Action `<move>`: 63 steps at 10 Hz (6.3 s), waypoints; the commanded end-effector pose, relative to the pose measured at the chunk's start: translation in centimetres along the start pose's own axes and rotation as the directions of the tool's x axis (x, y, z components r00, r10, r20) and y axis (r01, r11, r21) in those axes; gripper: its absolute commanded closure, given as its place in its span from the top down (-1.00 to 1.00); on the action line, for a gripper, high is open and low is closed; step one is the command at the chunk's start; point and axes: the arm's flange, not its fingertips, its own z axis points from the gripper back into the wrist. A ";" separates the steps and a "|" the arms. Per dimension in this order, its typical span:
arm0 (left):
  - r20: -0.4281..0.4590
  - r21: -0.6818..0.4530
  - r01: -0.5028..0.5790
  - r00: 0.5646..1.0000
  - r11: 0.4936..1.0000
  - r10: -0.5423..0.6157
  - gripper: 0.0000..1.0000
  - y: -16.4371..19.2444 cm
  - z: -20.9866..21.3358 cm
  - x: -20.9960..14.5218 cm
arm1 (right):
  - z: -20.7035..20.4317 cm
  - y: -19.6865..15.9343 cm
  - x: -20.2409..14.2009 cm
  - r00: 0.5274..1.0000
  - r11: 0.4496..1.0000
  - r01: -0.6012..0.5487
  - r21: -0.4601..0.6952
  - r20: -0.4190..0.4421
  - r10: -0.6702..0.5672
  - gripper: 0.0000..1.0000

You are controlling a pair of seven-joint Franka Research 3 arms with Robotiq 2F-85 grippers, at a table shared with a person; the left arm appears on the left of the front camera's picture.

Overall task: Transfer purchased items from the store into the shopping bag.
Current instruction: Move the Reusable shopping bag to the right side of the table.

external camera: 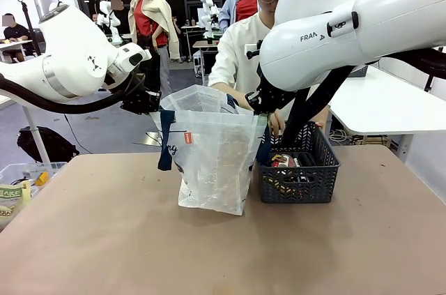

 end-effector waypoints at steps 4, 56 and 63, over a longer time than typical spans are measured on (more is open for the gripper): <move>0.007 0.009 0.006 1.000 1.000 -0.006 -1.00 0.3 0.2 0.4 | 0.0 -0.3 -0.3 1.000 1.000 0.007 -0.001 0.009 -0.007 -1.00; 0.007 0.009 0.006 1.000 1.000 -0.006 -1.00 0.3 0.2 0.4 | 0.0 -0.3 -0.3 1.000 1.000 0.007 -0.001 0.009 -0.007 -1.00; 0.007 0.009 0.006 1.000 1.000 -0.006 -1.00 0.3 0.2 0.4 | 0.0 -0.3 -0.3 1.000 1.000 0.007 -0.001 0.009 -0.007 -1.00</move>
